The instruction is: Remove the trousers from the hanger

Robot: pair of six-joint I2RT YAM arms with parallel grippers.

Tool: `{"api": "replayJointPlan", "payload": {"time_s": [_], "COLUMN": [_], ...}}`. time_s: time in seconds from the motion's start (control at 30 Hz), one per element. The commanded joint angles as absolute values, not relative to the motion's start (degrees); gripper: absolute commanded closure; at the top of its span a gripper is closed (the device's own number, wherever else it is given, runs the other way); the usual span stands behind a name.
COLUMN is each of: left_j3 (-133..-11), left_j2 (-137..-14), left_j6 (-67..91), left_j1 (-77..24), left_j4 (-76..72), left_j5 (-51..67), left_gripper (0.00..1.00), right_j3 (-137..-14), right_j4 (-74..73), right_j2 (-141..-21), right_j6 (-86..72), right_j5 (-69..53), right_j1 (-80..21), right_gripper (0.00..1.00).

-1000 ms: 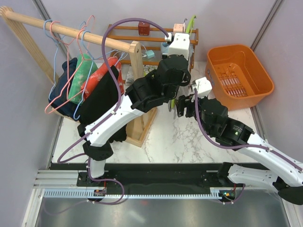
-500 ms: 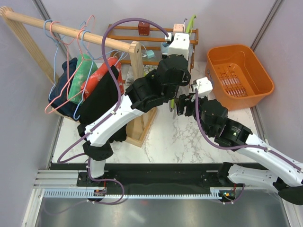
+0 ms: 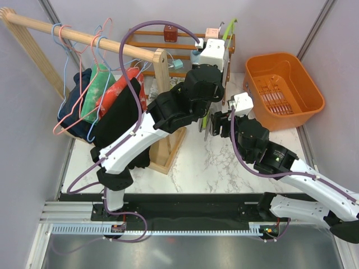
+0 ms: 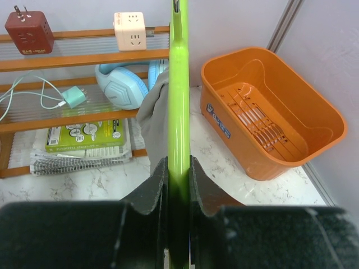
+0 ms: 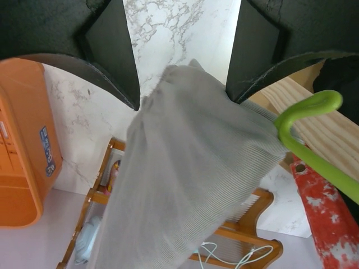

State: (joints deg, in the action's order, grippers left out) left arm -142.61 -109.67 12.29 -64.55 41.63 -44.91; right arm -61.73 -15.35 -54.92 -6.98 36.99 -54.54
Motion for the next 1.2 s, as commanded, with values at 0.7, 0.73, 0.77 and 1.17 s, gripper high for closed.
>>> {"api": "replayJointPlan", "payload": {"time_s": [0.7,0.73,0.77,1.17], "left_j3": [-143.2,-143.2,-143.2,-141.9], "left_j2": [-104.2,-104.2,-104.2,-102.9], "left_j6": [9.8,9.8,9.8,10.5], "left_j1": [-64.2,-64.2,-64.2,-64.2], "left_j4": [33.9,33.8,33.9,34.0], "left_j5": [-44.2,-44.0,-44.0,-42.8], "left_gripper": [0.98,0.98,0.98,0.98], "right_j3": [-60.4,-60.2,-60.2,-62.8], "right_j4": [-16.1,-16.1,-16.0,-14.4], "right_j2": [-51.9,-51.9,-52.0,-56.3], "right_j6": [-8.7,-8.4,-8.4,-6.1], "right_j5": [28.3,28.4,28.6,32.4], "right_j1": [-52.7,-52.7,-52.8,-52.0], "right_gripper": [0.24,0.23,0.23,0.23]}}
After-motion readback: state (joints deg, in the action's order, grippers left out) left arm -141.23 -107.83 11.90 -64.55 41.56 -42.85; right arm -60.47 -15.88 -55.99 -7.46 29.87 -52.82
